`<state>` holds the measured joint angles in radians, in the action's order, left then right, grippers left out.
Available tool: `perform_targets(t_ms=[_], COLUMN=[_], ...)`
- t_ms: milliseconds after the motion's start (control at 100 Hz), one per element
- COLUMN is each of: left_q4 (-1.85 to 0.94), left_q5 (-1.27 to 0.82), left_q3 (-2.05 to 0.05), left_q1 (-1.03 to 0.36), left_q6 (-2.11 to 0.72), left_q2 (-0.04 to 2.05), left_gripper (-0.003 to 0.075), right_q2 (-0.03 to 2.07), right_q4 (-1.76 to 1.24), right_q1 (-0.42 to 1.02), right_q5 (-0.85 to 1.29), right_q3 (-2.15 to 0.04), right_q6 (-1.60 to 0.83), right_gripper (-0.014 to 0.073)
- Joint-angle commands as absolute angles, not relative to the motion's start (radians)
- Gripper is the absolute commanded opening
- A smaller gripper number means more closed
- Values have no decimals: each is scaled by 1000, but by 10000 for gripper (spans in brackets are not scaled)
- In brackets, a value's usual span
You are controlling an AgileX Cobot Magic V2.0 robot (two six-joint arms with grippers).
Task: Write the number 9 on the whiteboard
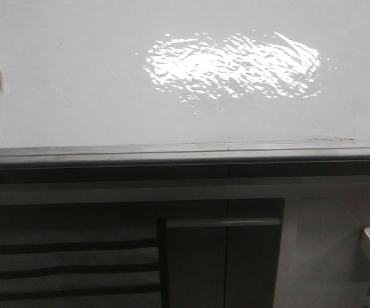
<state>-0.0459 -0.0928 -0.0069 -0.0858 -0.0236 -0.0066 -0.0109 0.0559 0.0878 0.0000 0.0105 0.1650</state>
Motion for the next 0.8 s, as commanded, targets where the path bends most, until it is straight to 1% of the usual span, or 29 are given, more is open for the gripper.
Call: perform_targets(t_ms=[0, 670, 790], left_q4=[-55, -55, -55], left_q5=[-21, -21, -21], left_q3=[23, 23, 23], left_q1=[-82, -82, -82], left_q6=[-14, -14, -14], left_q2=[-31, -31, -31], left_gripper=[-20, -20, -20], right_q2=[-29, -29, -29], right_q4=[60, 60, 74], right_q1=[80, 80, 80], right_q5=[-85, -85, -118], right_q3=[38, 38, 38], right_q6=[160, 160, 160], right_gripper=[-72, -72, -72])
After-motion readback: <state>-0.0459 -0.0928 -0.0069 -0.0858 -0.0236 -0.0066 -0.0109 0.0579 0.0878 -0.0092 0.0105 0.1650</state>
